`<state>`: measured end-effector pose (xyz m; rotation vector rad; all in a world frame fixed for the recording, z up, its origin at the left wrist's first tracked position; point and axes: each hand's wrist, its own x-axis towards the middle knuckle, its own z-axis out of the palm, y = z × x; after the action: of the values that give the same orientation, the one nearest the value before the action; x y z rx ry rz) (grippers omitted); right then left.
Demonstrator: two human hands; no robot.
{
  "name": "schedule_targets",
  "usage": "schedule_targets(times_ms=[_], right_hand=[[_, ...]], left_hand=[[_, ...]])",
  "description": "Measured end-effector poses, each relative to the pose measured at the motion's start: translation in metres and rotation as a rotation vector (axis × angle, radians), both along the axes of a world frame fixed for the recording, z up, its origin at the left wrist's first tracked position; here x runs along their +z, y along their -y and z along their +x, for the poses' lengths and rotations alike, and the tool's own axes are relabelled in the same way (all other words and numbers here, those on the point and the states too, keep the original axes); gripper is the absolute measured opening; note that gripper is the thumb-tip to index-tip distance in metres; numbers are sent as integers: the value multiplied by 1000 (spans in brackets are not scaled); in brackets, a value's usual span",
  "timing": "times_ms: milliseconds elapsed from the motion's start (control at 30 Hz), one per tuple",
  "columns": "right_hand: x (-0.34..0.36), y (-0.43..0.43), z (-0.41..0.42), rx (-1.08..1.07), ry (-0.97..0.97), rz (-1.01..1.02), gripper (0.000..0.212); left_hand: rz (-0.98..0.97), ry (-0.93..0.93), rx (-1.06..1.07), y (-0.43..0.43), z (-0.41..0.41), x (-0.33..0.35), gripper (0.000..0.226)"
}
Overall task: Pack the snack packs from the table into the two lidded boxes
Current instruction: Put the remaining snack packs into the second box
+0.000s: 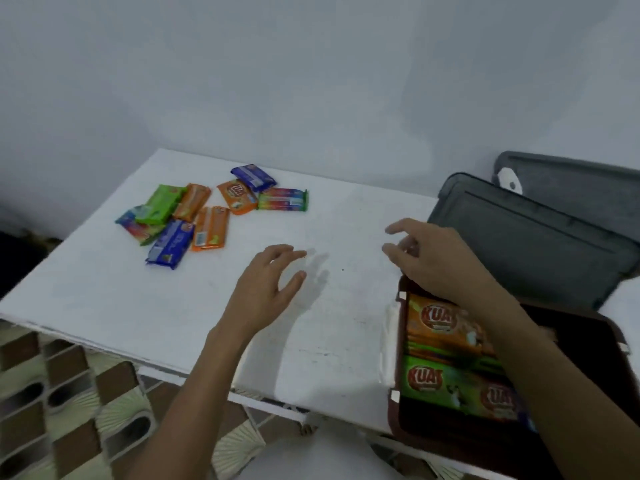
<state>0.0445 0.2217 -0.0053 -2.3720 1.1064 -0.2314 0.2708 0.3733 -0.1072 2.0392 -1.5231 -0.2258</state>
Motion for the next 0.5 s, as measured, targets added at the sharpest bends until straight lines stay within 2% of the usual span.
schedule_targets(times_ms=[133,333,433,500], right_hand=[[-27,30,94,61,49,-22,33],[-74,69,209,208,-102,-47,40],[-99,84,243,262,-188,-33,50],[-112,91,256,287,-253,-18,56]], left_hand=[[80,65,225,10,68,-9,41],[400,156,553,26,125,-29,65],[473,178,624,30,131,-39,60],[449,192,668,31,133,-44,55]])
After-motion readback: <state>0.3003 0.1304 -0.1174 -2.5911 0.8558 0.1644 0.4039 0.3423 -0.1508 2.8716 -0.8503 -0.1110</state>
